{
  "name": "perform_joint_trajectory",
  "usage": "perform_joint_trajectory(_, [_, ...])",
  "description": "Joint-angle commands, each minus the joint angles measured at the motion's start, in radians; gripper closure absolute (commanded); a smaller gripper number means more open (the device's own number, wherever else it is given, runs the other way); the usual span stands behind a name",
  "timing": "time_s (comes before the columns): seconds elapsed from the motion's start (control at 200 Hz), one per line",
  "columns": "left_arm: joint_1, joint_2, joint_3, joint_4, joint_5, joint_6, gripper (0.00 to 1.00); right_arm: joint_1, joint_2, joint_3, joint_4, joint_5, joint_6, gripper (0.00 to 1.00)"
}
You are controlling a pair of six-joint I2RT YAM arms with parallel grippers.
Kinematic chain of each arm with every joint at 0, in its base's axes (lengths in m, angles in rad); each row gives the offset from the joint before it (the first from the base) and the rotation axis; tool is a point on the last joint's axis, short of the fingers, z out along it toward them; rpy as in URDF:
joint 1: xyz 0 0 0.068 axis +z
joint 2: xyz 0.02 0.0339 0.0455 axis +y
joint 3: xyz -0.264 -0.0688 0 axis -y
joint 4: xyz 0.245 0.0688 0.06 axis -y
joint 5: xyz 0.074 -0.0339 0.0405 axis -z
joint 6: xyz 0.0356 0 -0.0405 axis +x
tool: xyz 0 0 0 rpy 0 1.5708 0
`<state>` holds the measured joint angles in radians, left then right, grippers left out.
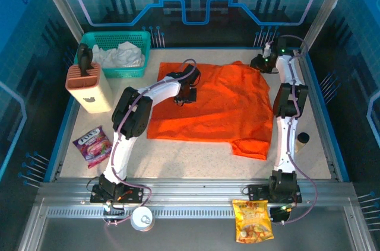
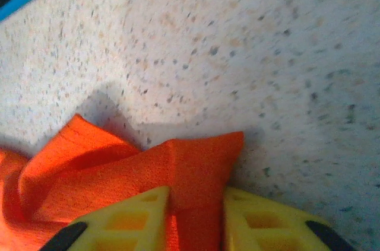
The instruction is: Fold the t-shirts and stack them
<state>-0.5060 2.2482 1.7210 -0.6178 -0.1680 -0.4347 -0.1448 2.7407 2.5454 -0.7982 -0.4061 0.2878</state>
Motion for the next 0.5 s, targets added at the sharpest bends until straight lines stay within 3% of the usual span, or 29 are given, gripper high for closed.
perform_joint_trajectory(0.0, [0.009, 0.012, -0.059, -0.068, -0.022, 0.012, 1.0, 0.01, -0.101, -0.066, -0.009, -0.05, -0.004, 0.84])
perform_joint_trajectory(0.13, [0.009, -0.01, -0.085, -0.058, -0.028, 0.009, 1.0, 0.012, -0.236, -0.194, 0.039, -0.043, -0.007, 1.0])
perform_joint_trajectory(0.495, [0.009, -0.033, -0.124, -0.027, -0.015, -0.005, 1.0, 0.142, -0.652, -0.719, 0.281, 0.029, -0.015, 1.0])
